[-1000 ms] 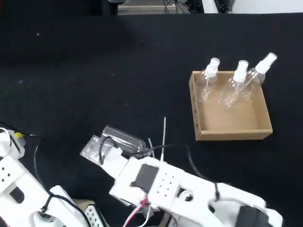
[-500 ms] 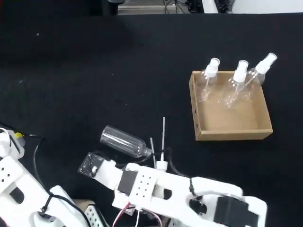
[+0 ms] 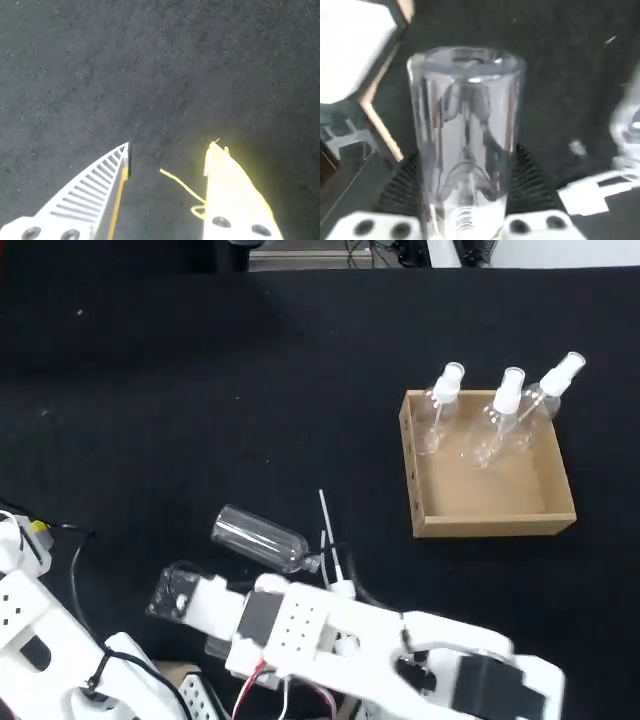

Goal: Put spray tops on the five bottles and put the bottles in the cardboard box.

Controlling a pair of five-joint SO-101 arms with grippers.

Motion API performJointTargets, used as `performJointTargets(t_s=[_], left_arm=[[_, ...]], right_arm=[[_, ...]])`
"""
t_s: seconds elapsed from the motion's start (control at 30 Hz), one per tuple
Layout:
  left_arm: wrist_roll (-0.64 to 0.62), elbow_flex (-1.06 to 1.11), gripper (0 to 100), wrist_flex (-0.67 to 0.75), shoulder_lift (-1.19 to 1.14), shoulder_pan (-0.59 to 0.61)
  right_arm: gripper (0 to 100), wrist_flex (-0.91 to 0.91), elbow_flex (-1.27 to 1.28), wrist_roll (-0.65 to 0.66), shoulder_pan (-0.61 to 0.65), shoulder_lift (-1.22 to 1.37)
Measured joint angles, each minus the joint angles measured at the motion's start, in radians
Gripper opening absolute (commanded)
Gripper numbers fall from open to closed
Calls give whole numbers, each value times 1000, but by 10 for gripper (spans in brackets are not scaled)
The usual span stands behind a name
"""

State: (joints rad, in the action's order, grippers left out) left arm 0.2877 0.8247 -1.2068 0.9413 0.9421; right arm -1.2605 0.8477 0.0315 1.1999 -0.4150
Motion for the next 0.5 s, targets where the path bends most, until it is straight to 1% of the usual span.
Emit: performJointTargets(t_s=[0.1, 0.23, 0.37, 0.5], left_arm=[[0, 0, 232, 0, 0, 0], [0, 0, 232, 0, 0, 0], [-2, 0, 232, 0, 0, -12], [0, 0, 232, -14, 0, -86]], right_arm=[[10, -98, -75, 68, -146, -118], [11, -255, -129, 198, -433, -296], [11, -367, -129, 425, -706, -479], [11, -456, -129, 672, -988, -647]])
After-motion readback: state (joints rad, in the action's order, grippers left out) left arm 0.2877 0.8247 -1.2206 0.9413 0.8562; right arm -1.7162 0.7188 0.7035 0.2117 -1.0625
